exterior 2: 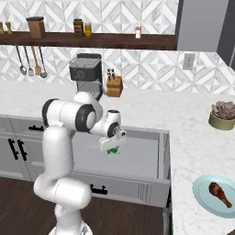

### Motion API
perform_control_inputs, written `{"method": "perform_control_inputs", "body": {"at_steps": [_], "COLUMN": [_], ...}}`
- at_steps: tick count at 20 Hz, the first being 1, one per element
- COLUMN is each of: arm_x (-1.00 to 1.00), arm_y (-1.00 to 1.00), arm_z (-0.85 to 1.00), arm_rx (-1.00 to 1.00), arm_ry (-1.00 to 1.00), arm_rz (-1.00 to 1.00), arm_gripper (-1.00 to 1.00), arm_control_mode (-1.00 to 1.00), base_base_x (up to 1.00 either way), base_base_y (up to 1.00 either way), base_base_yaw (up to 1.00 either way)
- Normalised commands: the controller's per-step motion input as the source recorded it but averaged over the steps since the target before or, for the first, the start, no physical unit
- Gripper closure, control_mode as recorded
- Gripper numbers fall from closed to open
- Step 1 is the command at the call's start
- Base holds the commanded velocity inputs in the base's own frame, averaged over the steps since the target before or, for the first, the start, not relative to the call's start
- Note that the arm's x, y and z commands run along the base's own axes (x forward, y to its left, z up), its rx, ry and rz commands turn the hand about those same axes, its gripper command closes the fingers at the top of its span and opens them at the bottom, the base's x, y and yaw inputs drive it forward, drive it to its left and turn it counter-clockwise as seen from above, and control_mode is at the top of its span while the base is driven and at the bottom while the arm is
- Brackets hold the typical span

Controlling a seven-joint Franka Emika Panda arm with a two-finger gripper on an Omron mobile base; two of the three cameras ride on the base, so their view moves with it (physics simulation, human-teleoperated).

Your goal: Pick up the knife from the drawer and place it on the cutting board. Then place the meat from the plate to the cutting board.

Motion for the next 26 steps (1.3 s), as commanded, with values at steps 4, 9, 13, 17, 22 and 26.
{"method": "perform_control_inputs", "body": {"at_steps": [4,9,13,17,22,26], "arm_x": [-0.93,-0.43,-0.06,-0.19,-0.11,0.0], "arm_y": [0.01,0.32,0.42,0.13,0.05,0.0], "arm_z": [0.97,1.0,1.0,0.94,0.73,0.0], "arm_rx": [0.0,0.0,0.0,0.0,0.0,0.0], "arm_ry": [-0.14,-0.05,-0.08,-0.12,-0.12,0.0], "arm_rz": [0.02,0.0,0.0,0.0,0.0,0.0], "arm_gripper": [1.0,1.0,1.0,1.0,1.0,1.0], "arm_control_mode": [-1.0,-1.0,-1.0,-1.0,-1.0,1.0], "base_base_x": [0.0,0.0,0.0,0.0,0.0,-0.86], "base_base_y": [0.0,0.0,0.0,0.0,0.0,0.0], "base_base_yaw": [0.0,0.0,0.0,0.0,0.0,0.0]}}
